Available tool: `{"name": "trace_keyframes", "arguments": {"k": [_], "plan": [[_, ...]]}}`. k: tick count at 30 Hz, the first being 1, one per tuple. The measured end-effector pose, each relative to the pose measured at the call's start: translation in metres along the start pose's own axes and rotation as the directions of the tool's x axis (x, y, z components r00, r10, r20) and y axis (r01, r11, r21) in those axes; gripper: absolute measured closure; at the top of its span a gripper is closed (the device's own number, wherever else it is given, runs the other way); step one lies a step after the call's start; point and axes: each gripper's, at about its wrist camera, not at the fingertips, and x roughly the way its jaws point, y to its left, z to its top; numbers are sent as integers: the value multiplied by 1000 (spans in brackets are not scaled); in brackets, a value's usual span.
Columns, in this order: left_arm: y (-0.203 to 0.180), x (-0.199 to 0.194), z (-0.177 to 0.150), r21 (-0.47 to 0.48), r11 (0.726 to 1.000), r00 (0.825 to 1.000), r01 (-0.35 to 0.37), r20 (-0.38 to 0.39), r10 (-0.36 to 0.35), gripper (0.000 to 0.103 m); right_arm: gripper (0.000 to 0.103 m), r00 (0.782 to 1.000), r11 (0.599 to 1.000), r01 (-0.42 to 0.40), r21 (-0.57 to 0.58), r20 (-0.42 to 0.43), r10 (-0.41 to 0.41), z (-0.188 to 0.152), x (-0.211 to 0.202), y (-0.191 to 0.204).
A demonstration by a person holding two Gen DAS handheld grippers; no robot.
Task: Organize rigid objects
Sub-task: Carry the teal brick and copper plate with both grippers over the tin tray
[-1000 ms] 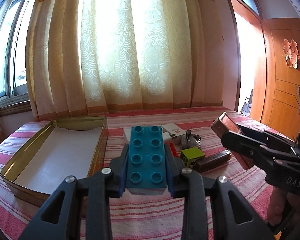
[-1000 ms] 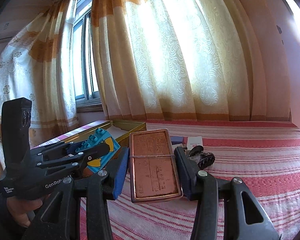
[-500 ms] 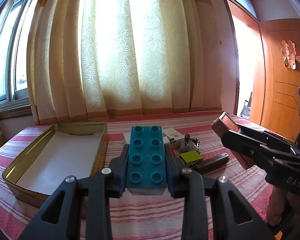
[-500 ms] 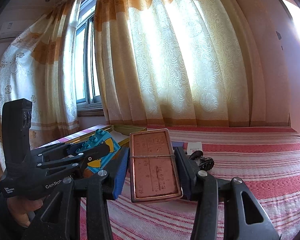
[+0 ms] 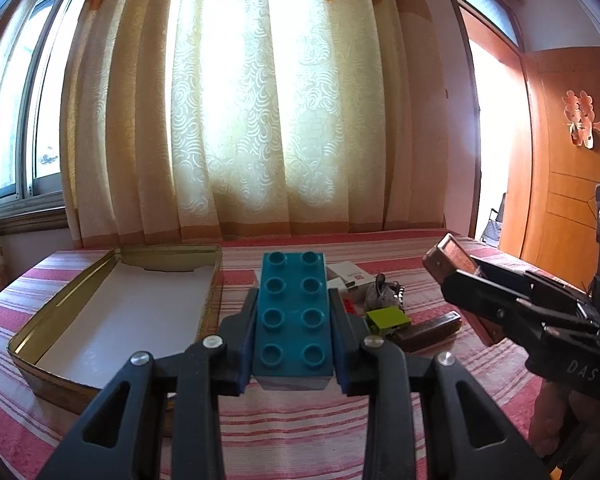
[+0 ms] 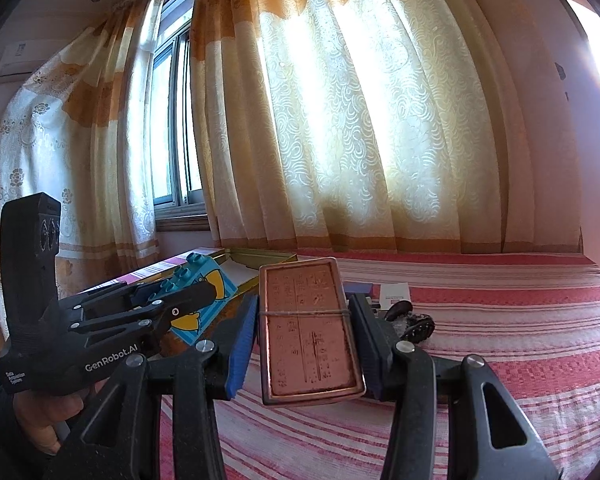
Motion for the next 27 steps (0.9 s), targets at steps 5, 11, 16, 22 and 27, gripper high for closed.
{"name": "trace_keyframes", "arguments": {"k": [5, 11, 16, 22, 27], "plan": [[12, -2, -1, -12, 1000, 1000, -18, -2, 18, 73, 54, 1000, 1000, -4, -2, -1, 4, 0, 5, 9], [26, -3, -1, -32, 999, 999, -37, -5, 37, 73, 54, 1000, 1000, -8, 13, -6, 8, 0, 10, 15], [37, -5, -1, -43, 997, 998, -60, -6, 59, 73, 54, 1000, 999, -14, 29, -18, 15, 1, 16, 19], [49, -7, -2, -56, 995, 997, -82, -7, 82, 73, 54, 999, 999, -35, 6, -29, 35, 0, 23, 35], [59, -8, -2, -66, 993, 996, -95, -11, 94, 73, 54, 998, 999, -53, -5, -43, 53, -1, 29, 44]]}}
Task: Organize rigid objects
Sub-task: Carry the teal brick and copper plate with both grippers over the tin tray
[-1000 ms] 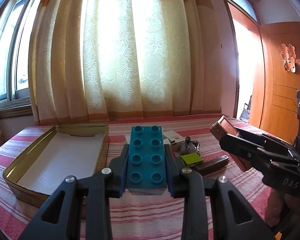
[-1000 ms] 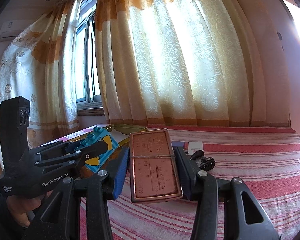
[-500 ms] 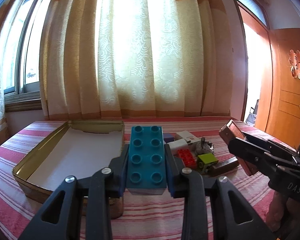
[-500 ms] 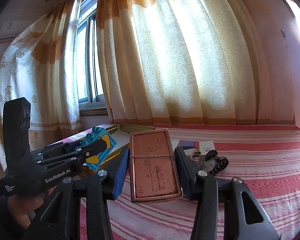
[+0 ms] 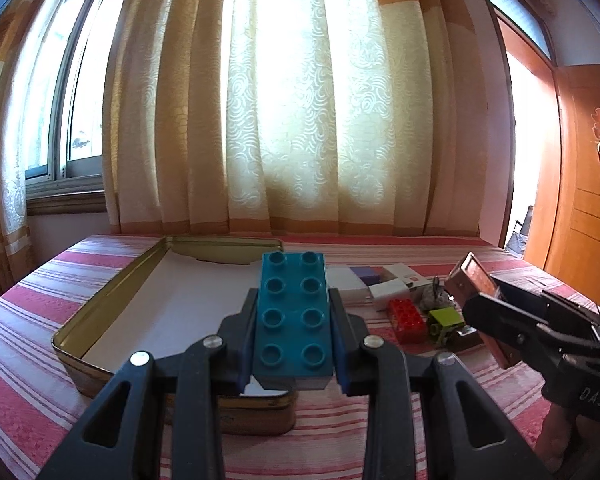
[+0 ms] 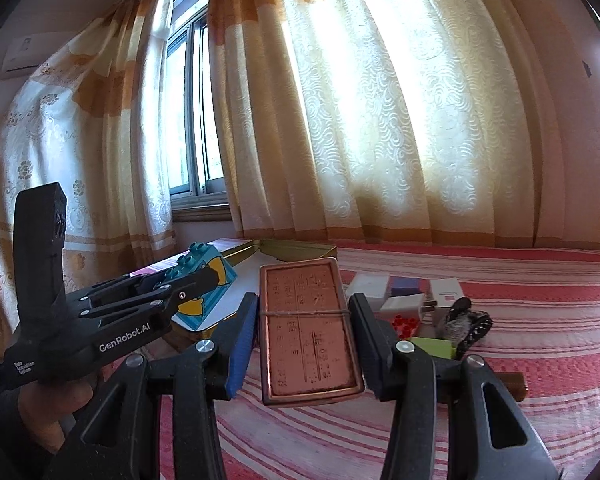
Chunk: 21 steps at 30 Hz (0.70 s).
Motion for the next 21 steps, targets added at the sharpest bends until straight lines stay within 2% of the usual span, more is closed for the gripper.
{"name": "trace_keyframes", "arguments": {"k": [12, 21], "plan": [[19, 2, 1, -23, 1000, 1000, -16, -16, 16, 73, 54, 999, 999, -37, -9, -30, 36, 0, 14, 15], [32, 12, 3, -38, 999, 997, -16, -82, 13, 73, 54, 994, 997, -74, 13, -82, 75, 3, 27, 18]]}}
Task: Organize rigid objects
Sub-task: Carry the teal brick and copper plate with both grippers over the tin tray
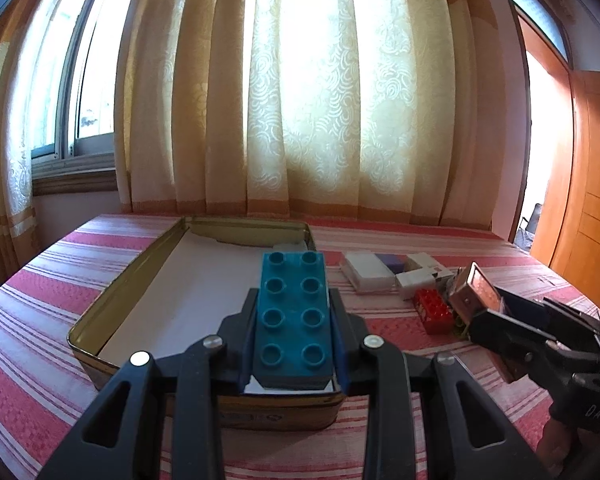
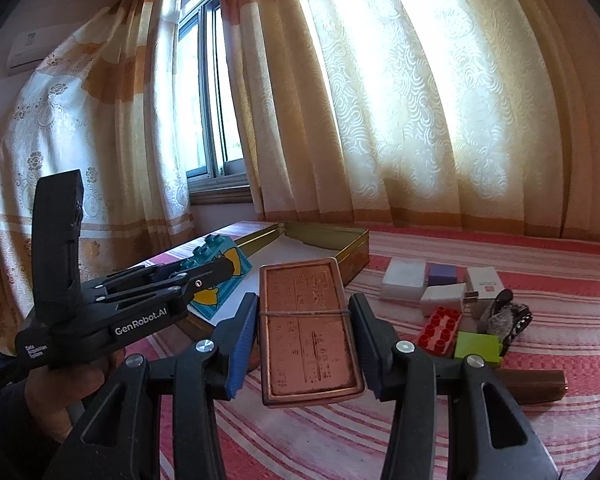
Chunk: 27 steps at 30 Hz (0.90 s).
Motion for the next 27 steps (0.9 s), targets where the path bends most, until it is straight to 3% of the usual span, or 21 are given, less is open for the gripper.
{"name": "trace_keyframes", "arguments": {"k": [9, 18, 27], "plan": [[26, 11, 10, -35, 999, 998, -22, -67, 20, 73, 54, 995, 998, -51, 26, -82, 53, 11, 20, 2], [47, 27, 32, 1, 999, 991, -48, -121, 48, 73, 54, 994, 992, -38, -119, -109, 25, 50, 48, 21], [64, 67, 56, 30, 998, 974, -61, -219, 66, 73, 54, 983, 981, -22, -193, -183, -14, 75, 115, 29]]}}
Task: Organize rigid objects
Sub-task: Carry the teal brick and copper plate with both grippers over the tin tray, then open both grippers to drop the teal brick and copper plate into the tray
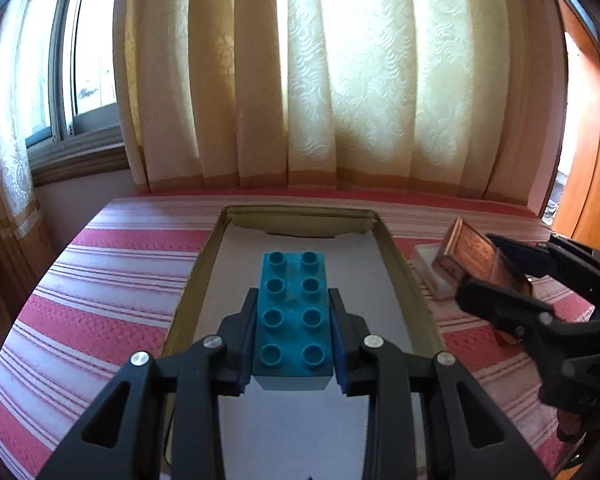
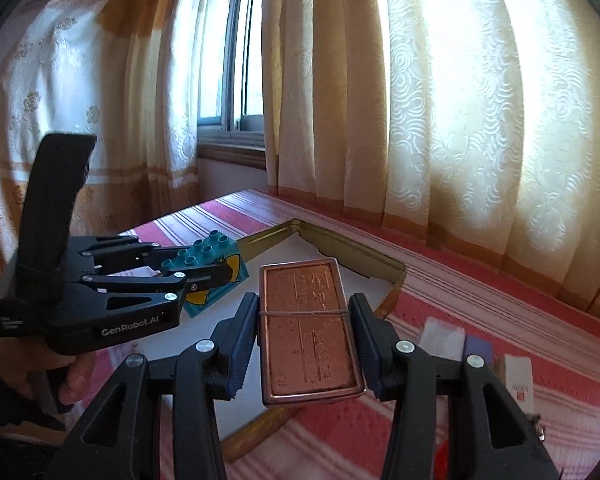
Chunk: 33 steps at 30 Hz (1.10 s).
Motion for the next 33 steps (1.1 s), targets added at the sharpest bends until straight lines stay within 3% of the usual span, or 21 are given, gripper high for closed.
{"name": "trace_keyframes", "arguments": {"k": [12, 26, 28, 30, 33], "plan": [[19, 37, 24, -27, 999, 992, -25, -126, 21, 73, 54, 994, 999, -5, 51, -105, 11, 12, 73, -13], [21, 61, 27, 16, 995, 976, -94, -195, 95, 72, 54, 987, 998, 21, 53, -163, -12, 6, 106, -15], [20, 57, 28, 25, 992, 975, -125, -182, 127, 61, 52, 987, 998, 21, 54, -158, -12, 6, 107, -15], [18, 48, 29, 27, 991, 980, -132, -147, 134, 34, 41, 988, 998, 32, 53, -154, -24, 6, 104, -14], [13, 29, 27, 22, 992, 988, -124, -89, 126, 29, 28, 994, 997, 38, 70, -107, -31, 6, 87, -13]]}}
